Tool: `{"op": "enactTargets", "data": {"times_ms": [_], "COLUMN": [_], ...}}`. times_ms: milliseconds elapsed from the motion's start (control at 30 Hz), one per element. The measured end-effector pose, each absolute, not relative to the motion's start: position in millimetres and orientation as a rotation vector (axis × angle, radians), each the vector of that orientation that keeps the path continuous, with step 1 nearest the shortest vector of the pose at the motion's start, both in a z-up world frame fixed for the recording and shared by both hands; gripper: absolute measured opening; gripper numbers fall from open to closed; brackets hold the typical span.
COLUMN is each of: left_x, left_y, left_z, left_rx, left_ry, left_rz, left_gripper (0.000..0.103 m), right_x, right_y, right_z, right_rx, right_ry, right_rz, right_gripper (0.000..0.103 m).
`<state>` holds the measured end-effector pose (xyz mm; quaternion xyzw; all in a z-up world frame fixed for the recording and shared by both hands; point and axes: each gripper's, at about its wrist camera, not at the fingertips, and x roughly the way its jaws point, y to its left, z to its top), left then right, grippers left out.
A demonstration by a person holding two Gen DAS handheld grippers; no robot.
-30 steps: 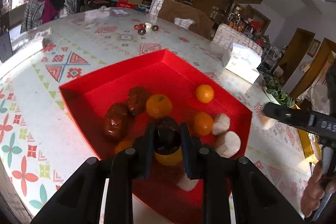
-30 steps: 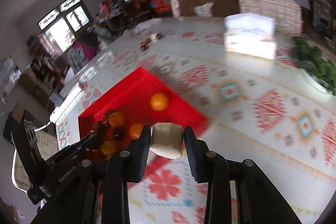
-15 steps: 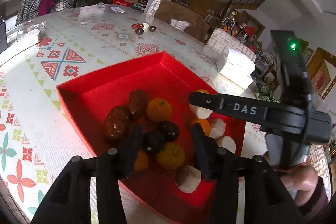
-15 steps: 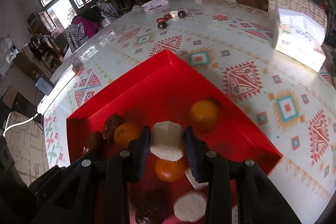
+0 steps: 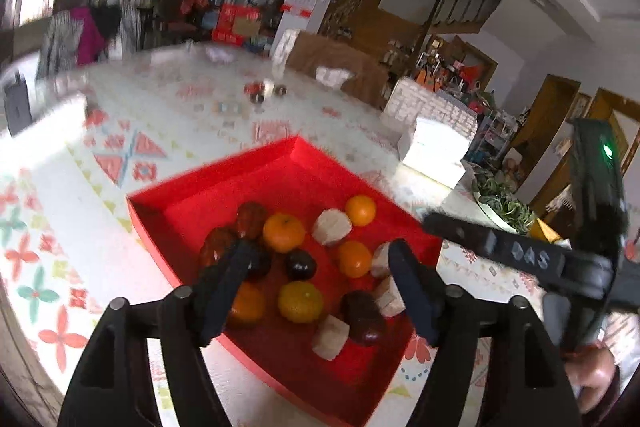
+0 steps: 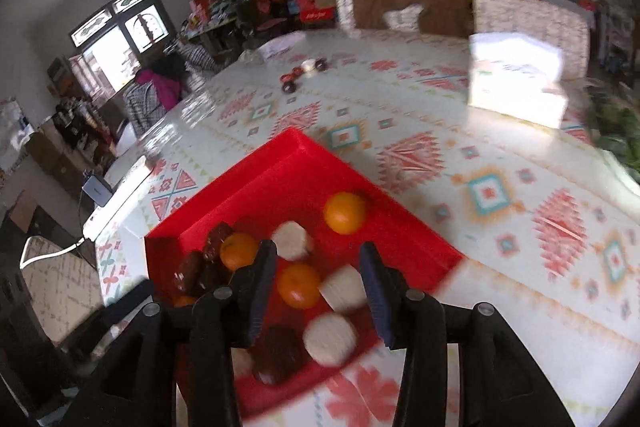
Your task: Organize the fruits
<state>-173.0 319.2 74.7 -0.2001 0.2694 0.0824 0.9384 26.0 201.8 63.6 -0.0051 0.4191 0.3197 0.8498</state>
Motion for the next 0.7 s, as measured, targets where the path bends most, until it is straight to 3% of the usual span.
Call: {"op": "enactTargets", "data": {"times_ms": [100,267,400,700], "left_x": [-182.2,-199.4,-212.4,-209.7], "left_y": [297.4,254.6,219.1,190.6], "left_z": [90.0,111.1,121.8,120.8], "left_rx": [-0.320,-0.171,-0.088,-0.065], "left_ry": [0.491,0.374,0.304,0.386], "left_rz": [0.208,0.266,0.253,0.339], "left_gripper": [0.089,0.103,0.103,0.103], "right_x": [4.6,-21.8,-38.9,-76.7], "right_y": [172.5,129.8,102.9,60.0], "right_z": [69.5,70.6,66.5,50.1], "right_rx": [-0.002,0.017,0.032,0.047], "right_ry": [0.843,0.799,0.787,0.751], "right_rz": [0.634,0.570,0.516,0.417], "right_gripper": [0.053,0.059,0.062,0.068]}}
